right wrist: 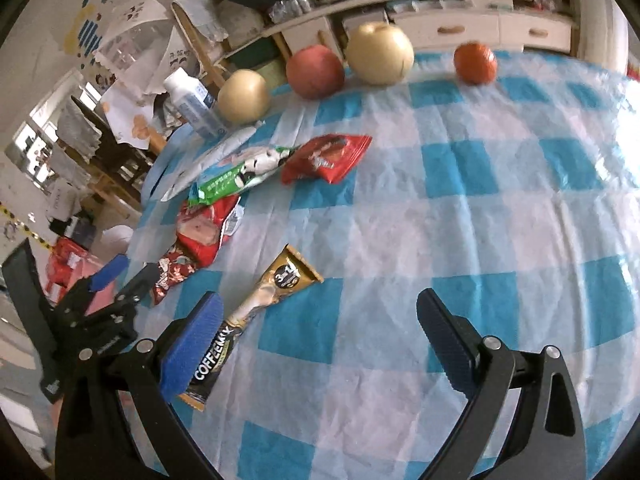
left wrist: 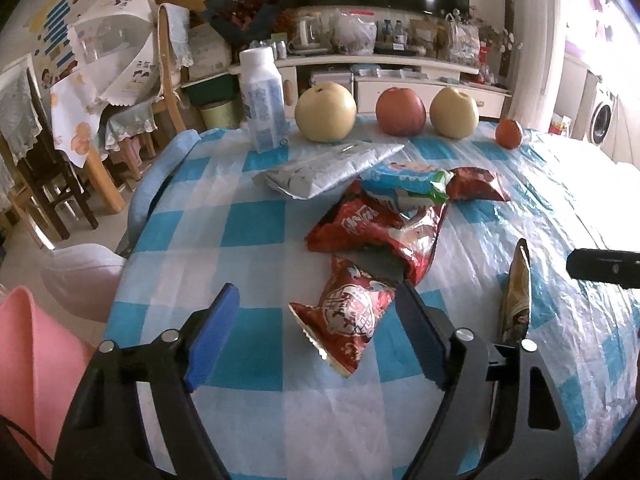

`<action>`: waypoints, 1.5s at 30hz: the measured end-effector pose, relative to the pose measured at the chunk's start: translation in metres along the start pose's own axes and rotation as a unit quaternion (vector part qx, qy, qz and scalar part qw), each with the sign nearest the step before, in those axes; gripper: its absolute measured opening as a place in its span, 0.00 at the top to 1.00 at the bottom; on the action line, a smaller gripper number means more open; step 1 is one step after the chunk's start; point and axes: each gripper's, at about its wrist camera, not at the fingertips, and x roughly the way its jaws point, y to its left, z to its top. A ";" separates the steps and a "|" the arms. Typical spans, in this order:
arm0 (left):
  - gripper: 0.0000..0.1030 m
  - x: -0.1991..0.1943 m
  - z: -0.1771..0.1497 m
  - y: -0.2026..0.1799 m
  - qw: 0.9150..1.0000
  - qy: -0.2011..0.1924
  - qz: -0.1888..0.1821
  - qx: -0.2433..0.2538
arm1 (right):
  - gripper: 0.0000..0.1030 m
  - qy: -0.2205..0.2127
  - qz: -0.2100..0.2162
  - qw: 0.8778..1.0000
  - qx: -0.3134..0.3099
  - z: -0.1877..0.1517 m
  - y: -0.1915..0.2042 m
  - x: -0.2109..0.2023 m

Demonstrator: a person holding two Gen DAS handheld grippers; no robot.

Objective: Collect trash
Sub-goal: 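Grasp the red snack packet with left tool while right tool grasps the COFFEE stick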

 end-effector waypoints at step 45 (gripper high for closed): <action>0.46 0.028 -0.004 -0.003 0.994 0.050 -0.091 -0.036 | 0.58 0.006 0.001 0.994 -0.109 -0.006 0.051 0.039</action>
